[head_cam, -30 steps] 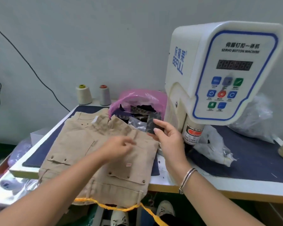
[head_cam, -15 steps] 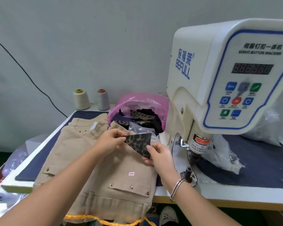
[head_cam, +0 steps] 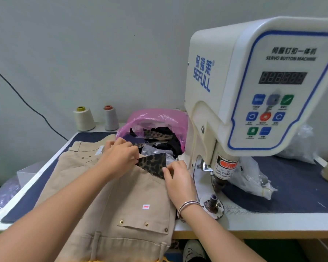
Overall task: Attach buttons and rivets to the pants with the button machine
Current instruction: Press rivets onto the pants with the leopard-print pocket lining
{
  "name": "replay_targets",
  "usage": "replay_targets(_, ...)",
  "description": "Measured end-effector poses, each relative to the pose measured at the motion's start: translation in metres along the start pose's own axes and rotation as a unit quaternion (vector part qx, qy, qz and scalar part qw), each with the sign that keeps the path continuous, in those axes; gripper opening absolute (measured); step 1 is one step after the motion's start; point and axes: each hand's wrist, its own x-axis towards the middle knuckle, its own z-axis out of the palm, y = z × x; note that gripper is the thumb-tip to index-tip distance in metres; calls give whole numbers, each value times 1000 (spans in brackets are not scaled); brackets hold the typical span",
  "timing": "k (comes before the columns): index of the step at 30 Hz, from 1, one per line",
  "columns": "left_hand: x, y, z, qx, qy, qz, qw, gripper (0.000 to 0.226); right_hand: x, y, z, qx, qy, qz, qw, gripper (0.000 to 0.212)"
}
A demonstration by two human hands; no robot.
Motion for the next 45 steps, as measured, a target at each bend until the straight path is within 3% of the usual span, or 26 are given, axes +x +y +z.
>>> replay_targets(8,10,-6,-4,7,-55,19,998,16,0,-2,0,3,19,-27,999,12)
replay_targets(12,14,-12,-9,-3,-75,16,997,12,-1,0,0,-26,-8,-26,999,29)
replay_targets(17,12,-17,-20,23,-122,-4,992,12,0,-3,0,-71,6,-88,994,13)
replay_targets(21,10,-22,-31,-57,-100,-13,993,13,6,-5,-4,-83,-23,-58,995,14)
replay_targets(24,9,-23,-46,-62,-150,-17,987,15,5,-7,-10,-144,-14,-69,987,23)
replay_targets(27,3,-24,-65,-49,-201,3,978,12,-10,-18,-24,-23,-5,-91,996,21)
replay_targets(28,0,-23,-74,-120,-211,-2,970,14,-18,-22,-32,67,-25,-80,994,24)
replay_targets(30,-9,-17,-91,-327,-229,-11,917,19,-38,-29,-53,225,-74,-56,970,29)
replay_targets(32,-20,-3,-102,-442,-244,4,863,17,-61,-26,-73,293,-109,-37,949,31)
replay_targets(38,-51,64,-62,-489,-292,36,822,14,-106,30,-104,300,-170,132,929,25)
replay_targets(41,-59,91,-29,-518,-276,16,810,14,-113,59,-109,294,-168,196,920,23)
replay_targets(45,-61,114,-2,-558,-227,-14,798,15,-108,74,-123,277,-161,219,922,25)
